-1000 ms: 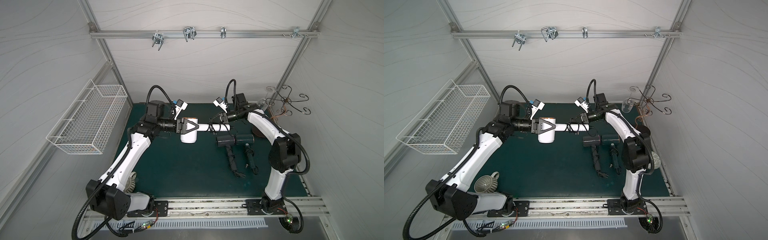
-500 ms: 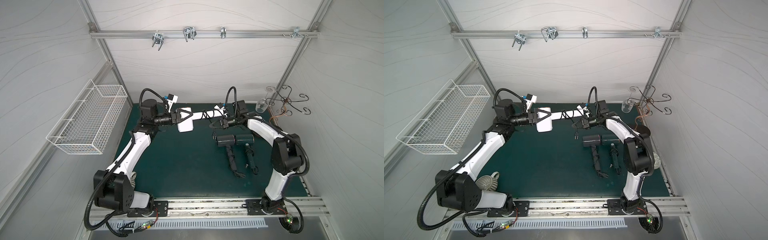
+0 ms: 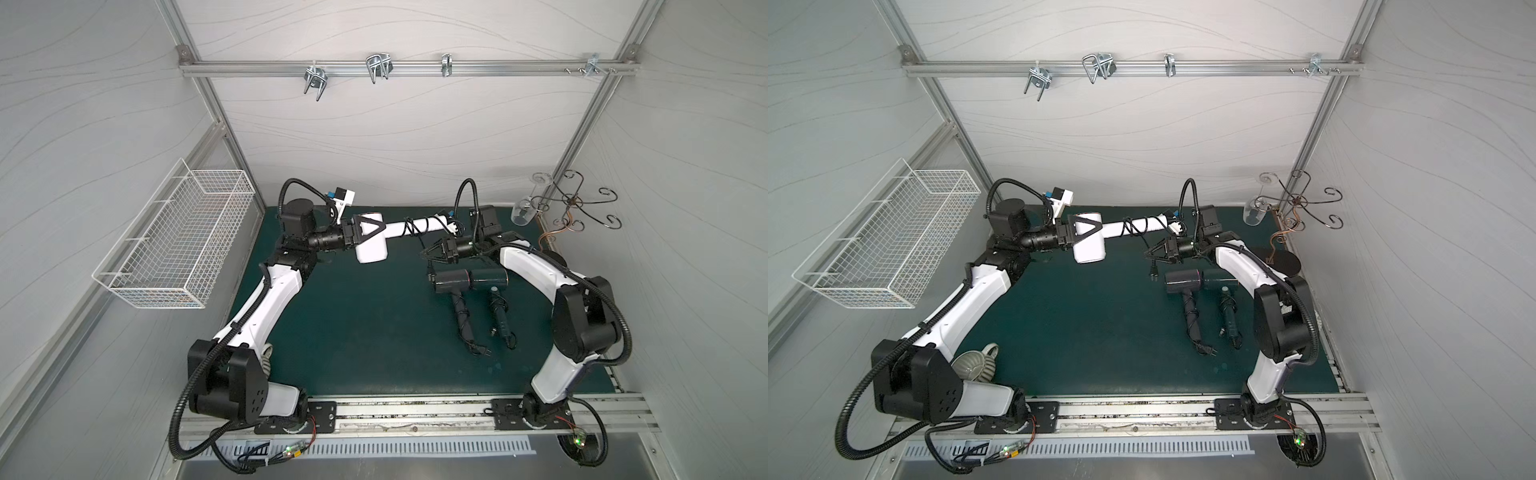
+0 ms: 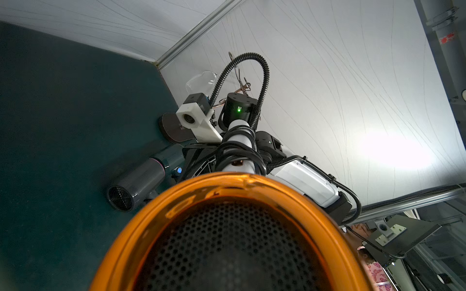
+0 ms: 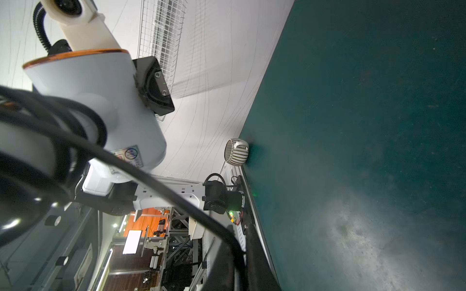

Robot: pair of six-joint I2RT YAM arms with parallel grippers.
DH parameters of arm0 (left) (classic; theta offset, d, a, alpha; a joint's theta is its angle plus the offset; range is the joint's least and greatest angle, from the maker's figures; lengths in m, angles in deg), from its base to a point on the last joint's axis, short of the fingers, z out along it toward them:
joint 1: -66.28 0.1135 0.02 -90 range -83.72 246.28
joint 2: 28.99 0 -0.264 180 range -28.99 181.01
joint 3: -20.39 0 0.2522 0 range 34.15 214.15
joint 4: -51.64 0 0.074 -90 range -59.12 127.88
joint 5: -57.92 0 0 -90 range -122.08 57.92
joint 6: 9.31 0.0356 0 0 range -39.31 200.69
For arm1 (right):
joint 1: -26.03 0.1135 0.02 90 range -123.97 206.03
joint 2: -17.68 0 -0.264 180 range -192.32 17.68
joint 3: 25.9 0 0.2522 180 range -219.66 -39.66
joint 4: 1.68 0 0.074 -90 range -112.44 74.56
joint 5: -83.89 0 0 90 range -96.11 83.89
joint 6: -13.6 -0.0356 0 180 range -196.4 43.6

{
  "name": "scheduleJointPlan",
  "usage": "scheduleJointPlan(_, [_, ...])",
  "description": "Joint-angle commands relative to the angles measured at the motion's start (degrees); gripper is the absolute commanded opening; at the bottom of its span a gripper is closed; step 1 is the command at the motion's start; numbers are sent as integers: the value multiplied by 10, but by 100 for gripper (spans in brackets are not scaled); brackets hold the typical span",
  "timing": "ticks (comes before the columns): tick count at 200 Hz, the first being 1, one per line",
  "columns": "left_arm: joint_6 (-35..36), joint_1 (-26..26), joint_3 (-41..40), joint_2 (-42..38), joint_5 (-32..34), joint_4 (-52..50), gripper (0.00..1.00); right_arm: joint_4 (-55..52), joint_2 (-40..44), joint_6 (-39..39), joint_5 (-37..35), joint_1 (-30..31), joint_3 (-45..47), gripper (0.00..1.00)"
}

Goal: Wrap the cord around the hair dryer
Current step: Wrap the power cord around the hair dryer.

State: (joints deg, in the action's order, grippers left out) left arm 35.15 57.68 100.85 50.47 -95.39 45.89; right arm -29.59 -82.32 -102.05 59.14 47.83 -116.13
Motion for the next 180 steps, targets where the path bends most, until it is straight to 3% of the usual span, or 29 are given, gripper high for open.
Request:
scheduleJointPlan(1, [-14, 10, 32, -26, 8, 136, 0, -8, 5, -36, -27, 9, 20, 15])
scheduleJointPlan(69, [-2, 13, 32, -29, 15, 117, 0, -2, 18, -45, -32, 20, 35, 15])
scheduleJointPlan(102, [4, 15, 34, -28, 22, 109, 0, 11, 37, -63, -47, 20, 59, 19])
scheduleJointPlan(118, [19, 16, 34, -27, 29, 90, 0, 14, 48, -73, -67, 19, 72, 16])
scheduleJointPlan(147, [83, 16, 39, -30, 58, 6, 0, 45, 69, -122, -94, 18, 102, 0])
scheduleJointPlan(180, [163, 16, 50, -36, 105, -97, 0, 71, 94, -183, -121, 25, 127, 0])
